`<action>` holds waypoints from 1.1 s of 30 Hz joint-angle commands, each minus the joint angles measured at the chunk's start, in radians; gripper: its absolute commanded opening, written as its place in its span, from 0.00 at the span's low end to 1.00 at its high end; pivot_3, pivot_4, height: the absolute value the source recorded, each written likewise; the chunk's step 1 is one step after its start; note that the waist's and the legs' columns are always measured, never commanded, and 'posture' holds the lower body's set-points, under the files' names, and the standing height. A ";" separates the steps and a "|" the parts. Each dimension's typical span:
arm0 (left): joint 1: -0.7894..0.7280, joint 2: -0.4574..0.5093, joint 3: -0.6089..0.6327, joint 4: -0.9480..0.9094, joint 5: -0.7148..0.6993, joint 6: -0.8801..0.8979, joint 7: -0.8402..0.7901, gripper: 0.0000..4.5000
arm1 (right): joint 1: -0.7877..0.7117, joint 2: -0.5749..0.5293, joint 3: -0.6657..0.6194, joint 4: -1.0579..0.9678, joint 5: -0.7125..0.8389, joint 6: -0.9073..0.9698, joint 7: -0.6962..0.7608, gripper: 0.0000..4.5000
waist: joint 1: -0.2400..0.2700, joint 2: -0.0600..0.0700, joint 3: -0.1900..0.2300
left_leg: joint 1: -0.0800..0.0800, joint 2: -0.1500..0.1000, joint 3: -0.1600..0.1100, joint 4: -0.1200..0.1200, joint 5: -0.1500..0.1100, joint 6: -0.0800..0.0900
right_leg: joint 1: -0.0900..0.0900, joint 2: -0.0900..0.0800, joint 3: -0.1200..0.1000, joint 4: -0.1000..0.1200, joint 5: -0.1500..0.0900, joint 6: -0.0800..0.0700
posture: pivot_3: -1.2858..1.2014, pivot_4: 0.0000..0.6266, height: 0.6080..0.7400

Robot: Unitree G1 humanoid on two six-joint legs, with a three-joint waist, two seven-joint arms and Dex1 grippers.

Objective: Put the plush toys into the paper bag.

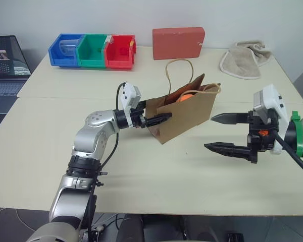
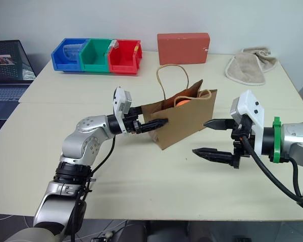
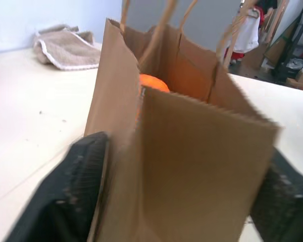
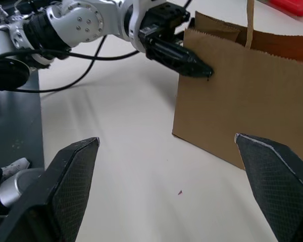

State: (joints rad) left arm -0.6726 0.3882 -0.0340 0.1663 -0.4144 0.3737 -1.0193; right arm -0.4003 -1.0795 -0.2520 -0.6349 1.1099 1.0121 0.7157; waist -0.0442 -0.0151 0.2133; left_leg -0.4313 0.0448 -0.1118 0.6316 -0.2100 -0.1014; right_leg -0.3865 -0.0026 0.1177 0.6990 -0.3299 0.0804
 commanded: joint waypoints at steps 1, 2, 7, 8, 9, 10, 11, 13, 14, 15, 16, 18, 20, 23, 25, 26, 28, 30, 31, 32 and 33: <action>-0.002 -0.001 -0.003 -0.028 0.012 -0.040 0.000 0.49 | 0.015 0.005 -0.031 -0.042 -0.044 -0.062 0.005 1.00 | 0.001 0.000 0.000 | 0.000 0.000 0.000 0.000 0.000 0.000 | 0.000 0.000 0.000 0.000 0.000 0.000 | 0.52 0.24 1.00; -0.003 0.001 -0.006 -0.022 0.016 -0.050 -0.002 0.42 | 0.026 0.011 -0.033 -0.050 -0.065 -0.083 0.005 1.00 | 0.001 0.000 0.000 | 0.000 0.000 0.000 0.000 0.000 0.000 | 0.000 0.000 0.000 0.000 0.000 0.000 | 0.52 0.24 1.00; -0.021 0.004 -0.004 0.034 0.035 -0.090 -0.010 0.07 | 0.082 0.054 -0.035 -0.085 -0.173 -0.190 -0.007 1.00 | 0.003 0.000 0.000 | 0.000 0.000 0.000 0.000 0.000 0.000 | 0.000 0.000 0.000 0.000 0.000 0.000 | 0.52 0.24 1.00; -0.025 0.007 -0.002 0.047 0.035 -0.095 -0.018 0.01 | 0.090 0.058 -0.037 -0.090 -0.188 -0.200 -0.012 1.00 | 0.003 0.000 0.000 | 0.000 0.000 0.000 0.000 0.000 0.000 | 0.000 0.000 0.000 0.000 0.000 0.000 | 0.52 0.24 1.00; -0.035 0.012 0.002 0.065 0.030 -0.098 -0.033 0.01 | 0.106 0.056 -0.051 -0.095 -0.200 -0.207 -0.009 1.00 | 0.004 0.000 0.000 | 0.000 0.000 0.000 0.000 0.000 0.000 | 0.000 0.000 0.000 0.000 0.000 0.000 | 0.52 0.24 1.00; -0.051 0.019 0.007 0.084 0.018 -0.092 -0.059 0.01 | 0.129 0.047 -0.082 -0.101 -0.200 -0.209 0.005 1.00 | 0.004 0.000 0.000 | 0.000 0.000 0.000 0.000 0.000 0.000 | 0.000 0.000 0.000 0.001 0.000 0.000 | 0.52 0.24 1.00; -0.067 0.026 0.009 0.100 0.006 -0.085 -0.089 0.01 | 0.152 0.034 -0.124 -0.105 -0.187 -0.199 0.020 1.00 | 0.006 0.000 0.000 | 0.000 0.000 0.000 0.000 0.000 0.000 | 0.001 0.000 -0.001 0.001 0.000 0.000 | 0.52 0.24 1.00; -0.096 0.042 0.006 0.119 -0.019 -0.066 -0.166 0.01 | 0.197 0.006 -0.220 -0.112 -0.144 -0.157 0.034 1.00 | 0.010 0.000 0.000 | 0.000 0.000 0.000 0.000 0.000 0.000 | 0.001 0.000 -0.001 0.001 0.000 0.000 | 0.52 0.24 1.00; -0.113 0.046 0.005 0.130 -0.033 -0.049 -0.199 0.01 | 0.222 -0.007 -0.273 -0.117 -0.121 -0.134 0.040 1.00 | 0.011 0.000 0.000 | 0.000 -0.001 0.000 0.000 0.000 0.000 | 0.001 0.000 0.000 0.001 0.000 0.000 | 0.52 0.24 1.00; -0.133 0.048 0.000 0.143 -0.047 -0.030 -0.241 0.01 | 0.253 -0.017 -0.336 -0.123 -0.106 -0.111 0.051 1.00 | 0.012 0.000 0.000 | 0.000 -0.001 0.000 0.000 0.000 0.000 | 0.001 0.000 -0.001 0.001 0.000 0.000 | 0.52 0.24 1.00; -0.152 0.049 -0.012 0.159 -0.049 -0.023 -0.280 0.01 | 0.288 -0.024 -0.398 -0.130 -0.102 -0.093 0.063 1.00 | 0.013 0.000 0.000 | 0.000 -0.001 0.000 0.000 0.000 0.000 | 0.001 0.000 -0.001 0.001 0.000 0.000 | 0.52 0.24 1.00; -0.179 0.049 -0.036 0.188 -0.038 -0.026 -0.340 0.01 | 0.345 -0.030 -0.490 -0.141 -0.098 -0.068 0.081 1.00 | 0.017 -0.001 -0.001 | 0.000 -0.001 -0.001 0.000 0.000 0.000 | 0.002 0.000 -0.002 0.000 0.000 0.000 | 0.52 0.24 1.00; -0.206 0.042 -0.057 0.228 -0.018 -0.054 -0.388 0.01 | 0.398 -0.028 -0.569 -0.157 -0.096 -0.046 0.086 1.00 | 0.015 0.000 -0.001 | 0.001 -0.001 -0.001 0.000 0.000 0.000 | 0.003 0.000 -0.002 0.000 0.000 0.000 | 0.52 0.24 1.00; -0.264 -0.003 -0.096 0.345 0.029 -0.141 -0.445 0.01 | 0.473 -0.013 -0.654 -0.188 -0.104 -0.023 0.079 1.00 | 0.016 0.000 -0.001 | 0.002 -0.001 -0.002 0.001 0.000 0.001 | 0.004 0.000 -0.002 0.000 0.000 0.000 | 0.52 0.24 1.00; -0.285 -0.024 -0.107 0.410 0.059 -0.207 -0.463 0.01 | 0.491 -0.003 -0.660 -0.204 -0.092 -0.027 0.059 1.00 | 0.014 0.000 -0.001 | 0.005 -0.001 -0.002 0.001 0.001 0.001 | 0.007 0.000 -0.002 0.000 0.000 0.000 | 0.52 0.24 1.00; -0.299 -0.035 -0.108 0.447 0.073 -0.239 -0.465 0.01 | 0.497 0.002 -0.653 -0.214 -0.087 -0.030 0.048 1.00 | 0.013 -0.001 -0.001 | 0.006 -0.001 -0.001 0.001 0.001 0.001 | 0.008 0.000 -0.002 0.000 0.000 0.000 | 0.52 0.24 1.00; -0.327 -0.056 -0.098 0.517 0.093 -0.294 -0.457 0.01 | 0.505 0.008 -0.632 -0.230 -0.081 -0.036 0.028 1.00 | 0.009 -0.001 -0.001 | 0.010 -0.001 -0.001 0.000 0.000 0.001 | 0.012 0.000 -0.001 -0.001 0.000 0.000 | 0.52 0.24 1.00; -0.342 -0.062 -0.095 0.556 0.108 -0.329 -0.464 0.01 | 0.511 0.009 -0.625 -0.235 -0.078 -0.039 0.019 1.00 | 0.008 -0.001 -0.001 | 0.013 -0.001 0.000 0.000 0.000 0.001 | 0.014 0.000 0.000 -0.001 0.000 0.000 | 0.52 0.24 1.00; -0.349 -0.062 -0.092 0.571 0.111 -0.335 -0.464 0.01 | 0.510 0.007 -0.621 -0.234 -0.075 -0.040 0.015 1.00 | 0.008 -0.001 -0.001 | 0.014 -0.001 0.000 0.000 0.001 0.001 | 0.014 0.000 0.000 -0.001 0.000 0.000 | 0.52 0.24 1.00; -0.354 -0.062 -0.089 0.583 0.114 -0.339 -0.464 0.01 | 0.509 0.006 -0.618 -0.233 -0.073 -0.040 0.012 1.00 | 0.008 -0.001 -0.001 | 0.014 -0.001 0.000 0.000 0.001 0.001 | 0.014 0.000 0.001 -0.001 0.000 0.000 | 0.52 0.24 1.00; -0.358 -0.063 -0.086 0.593 0.116 -0.343 -0.464 0.01 | 0.509 0.004 -0.615 -0.232 -0.071 -0.041 0.009 1.00 | 0.008 -0.001 -0.001 | 0.014 -0.001 0.000 0.000 0.001 0.001 | 0.015 0.000 0.001 -0.001 0.000 0.000 | 0.52 0.24 1.00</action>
State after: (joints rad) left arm -1.0038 0.3246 -0.1385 0.7490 -0.3082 0.0516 -1.4779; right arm 0.1090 -1.0700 -0.8554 -0.8582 1.0320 0.9879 0.7348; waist -0.0360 -0.0157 0.2127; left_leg -0.4173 0.0439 -0.1114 0.6313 -0.2094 -0.1001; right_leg -0.3719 -0.0021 0.1187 0.6981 -0.3301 0.0807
